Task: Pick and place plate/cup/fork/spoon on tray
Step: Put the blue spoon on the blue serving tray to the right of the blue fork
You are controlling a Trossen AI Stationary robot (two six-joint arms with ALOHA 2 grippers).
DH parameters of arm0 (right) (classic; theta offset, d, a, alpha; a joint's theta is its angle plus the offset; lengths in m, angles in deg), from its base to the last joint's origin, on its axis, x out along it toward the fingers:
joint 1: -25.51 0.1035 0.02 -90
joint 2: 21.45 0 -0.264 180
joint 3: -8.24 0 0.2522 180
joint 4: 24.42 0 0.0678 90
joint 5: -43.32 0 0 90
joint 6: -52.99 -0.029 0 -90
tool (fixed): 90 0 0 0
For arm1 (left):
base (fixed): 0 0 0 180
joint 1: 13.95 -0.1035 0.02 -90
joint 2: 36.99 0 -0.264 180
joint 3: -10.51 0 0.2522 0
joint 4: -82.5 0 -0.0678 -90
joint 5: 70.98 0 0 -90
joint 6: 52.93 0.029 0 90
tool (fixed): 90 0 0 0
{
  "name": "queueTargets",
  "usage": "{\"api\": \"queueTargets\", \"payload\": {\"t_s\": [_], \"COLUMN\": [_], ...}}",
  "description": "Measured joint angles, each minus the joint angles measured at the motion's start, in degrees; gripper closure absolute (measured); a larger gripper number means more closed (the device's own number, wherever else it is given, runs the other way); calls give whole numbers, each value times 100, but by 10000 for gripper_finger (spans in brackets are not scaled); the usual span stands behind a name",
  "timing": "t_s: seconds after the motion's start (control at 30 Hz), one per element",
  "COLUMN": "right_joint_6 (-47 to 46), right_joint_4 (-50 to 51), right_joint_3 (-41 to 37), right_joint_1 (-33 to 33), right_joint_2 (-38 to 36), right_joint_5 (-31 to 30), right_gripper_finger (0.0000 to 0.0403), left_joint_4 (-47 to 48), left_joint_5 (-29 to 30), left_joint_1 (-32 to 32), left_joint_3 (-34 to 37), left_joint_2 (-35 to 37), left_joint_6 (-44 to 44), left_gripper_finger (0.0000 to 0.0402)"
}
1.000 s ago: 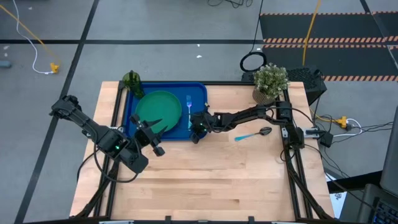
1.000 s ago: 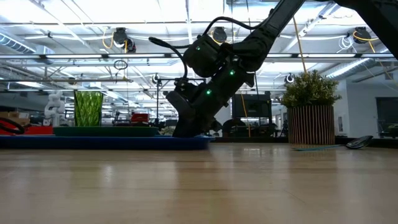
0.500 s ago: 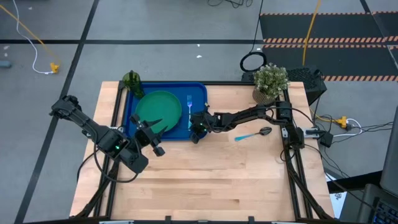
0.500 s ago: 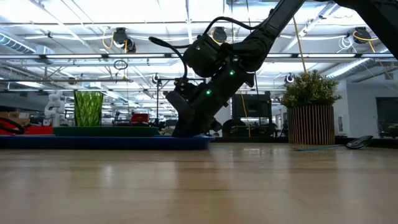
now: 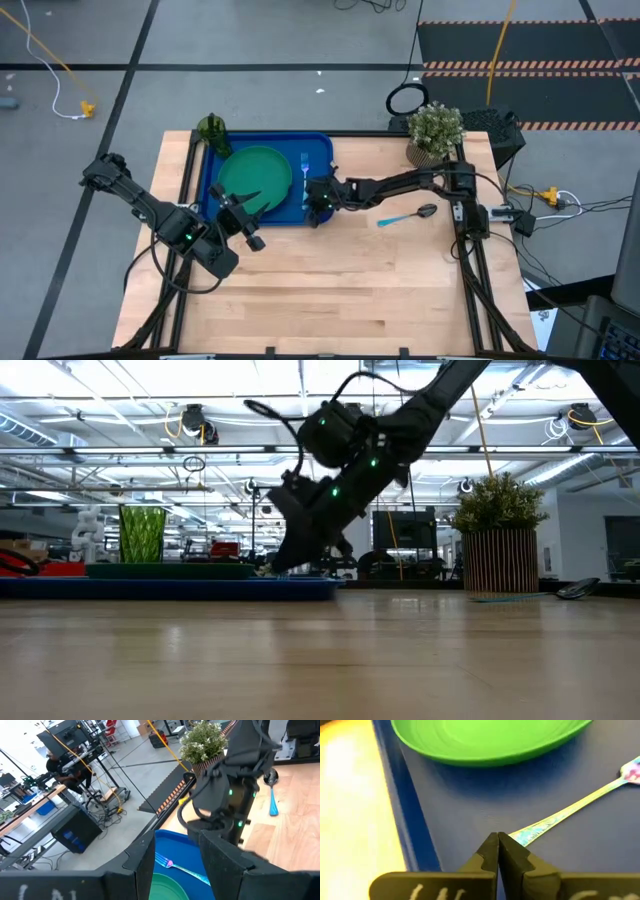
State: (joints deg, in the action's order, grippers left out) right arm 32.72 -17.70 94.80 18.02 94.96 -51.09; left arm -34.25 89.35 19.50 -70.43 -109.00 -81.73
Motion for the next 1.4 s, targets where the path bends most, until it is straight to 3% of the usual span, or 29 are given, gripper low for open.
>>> {"api": "queueTargets", "payload": {"t_s": [0.2,0.43,0.8,0.93,1.2,1.4], "right_joint_6": [-52,-157,-244,145,1647,2080], "right_joint_4": [733,2510,5020,5650,5861,5772], "right_joint_3": [4,9,4,-82,-1336,-2418], "right_joint_1": [195,545,1037,1100,1003,552], "right_joint_2": [-751,-1690,-2522,-2736,-3465,-4032], "right_joint_5": [-129,-776,-751,-752,-752,-696], "right_gripper_finger": [403,403,403,403,403,393], "left_joint_4": [0,-2,-4,-4,-4,-4], "left_joint_5": [-3,-142,-491,-491,-491,-491], "left_joint_1": [-1,-2,0,0,0,-71], "left_joint_3": [0,0,0,0,0,0], "left_joint_2": [0,0,0,0,0,0], "left_joint_6": [18,16,-46,-45,-42,-107], "left_gripper_finger": [245,245,245,245,245,245]}}
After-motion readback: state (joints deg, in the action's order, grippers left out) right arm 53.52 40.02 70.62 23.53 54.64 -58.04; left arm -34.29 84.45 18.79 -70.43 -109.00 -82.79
